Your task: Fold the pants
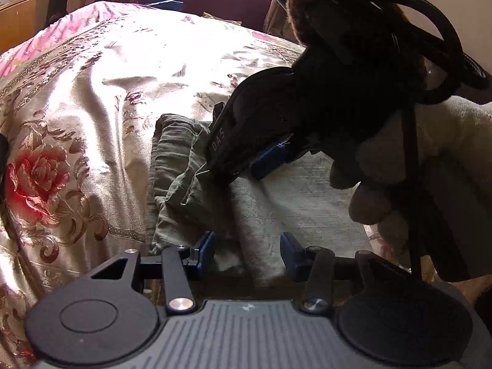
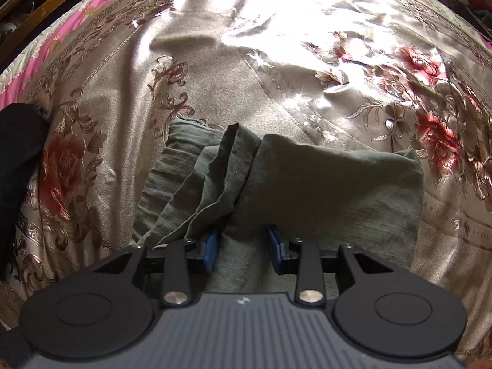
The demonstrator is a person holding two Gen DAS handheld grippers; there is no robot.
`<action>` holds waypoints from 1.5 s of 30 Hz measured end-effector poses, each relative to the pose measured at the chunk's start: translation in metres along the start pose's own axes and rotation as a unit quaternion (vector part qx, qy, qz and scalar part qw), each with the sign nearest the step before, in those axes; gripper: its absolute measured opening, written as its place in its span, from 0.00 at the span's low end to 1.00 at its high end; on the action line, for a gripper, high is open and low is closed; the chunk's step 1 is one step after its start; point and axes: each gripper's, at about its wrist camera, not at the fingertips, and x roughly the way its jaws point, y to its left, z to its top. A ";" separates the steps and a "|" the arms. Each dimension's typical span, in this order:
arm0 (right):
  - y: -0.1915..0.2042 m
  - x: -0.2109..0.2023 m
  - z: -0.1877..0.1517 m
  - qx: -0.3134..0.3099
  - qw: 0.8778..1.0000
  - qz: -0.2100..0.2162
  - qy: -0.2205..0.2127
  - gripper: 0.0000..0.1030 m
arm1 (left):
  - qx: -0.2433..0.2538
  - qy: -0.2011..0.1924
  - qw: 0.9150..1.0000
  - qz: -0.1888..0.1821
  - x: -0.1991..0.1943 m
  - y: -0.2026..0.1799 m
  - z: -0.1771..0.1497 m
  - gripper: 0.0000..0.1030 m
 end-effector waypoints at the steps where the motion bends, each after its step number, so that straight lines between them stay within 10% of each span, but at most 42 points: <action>1: -0.001 0.002 0.000 -0.002 1.000 -0.007 0.001 0.30 | 0.005 0.000 1.000 0.001 0.000 -0.001 -0.001 0.57; 4: -0.017 0.003 -0.001 0.009 1.000 -0.014 0.007 0.29 | 0.021 -0.002 1.000 -0.011 -0.001 -0.007 -0.004 0.56; 7: -0.036 -0.004 -0.004 0.038 0.999 0.019 0.011 0.06 | 0.029 -0.003 0.999 -0.019 -0.002 -0.012 -0.006 0.40; 14: -0.059 -0.045 -0.010 0.090 0.989 0.106 -0.040 0.05 | -0.001 -0.028 0.998 -0.047 -0.014 -0.005 -0.001 0.20; 23: -0.036 -0.082 0.019 0.078 0.978 0.167 -0.096 0.05 | -0.050 -0.090 0.993 -0.049 -0.059 0.035 0.018 0.19; 33: 0.019 0.011 0.030 0.044 0.988 0.138 -0.052 0.12 | -0.047 -0.024 0.997 0.052 -0.031 0.066 0.000 0.22; 45: -0.052 -0.081 -0.006 0.073 0.973 0.129 -0.175 0.37 | -0.033 -0.091 0.993 0.070 -0.061 0.062 0.016 0.34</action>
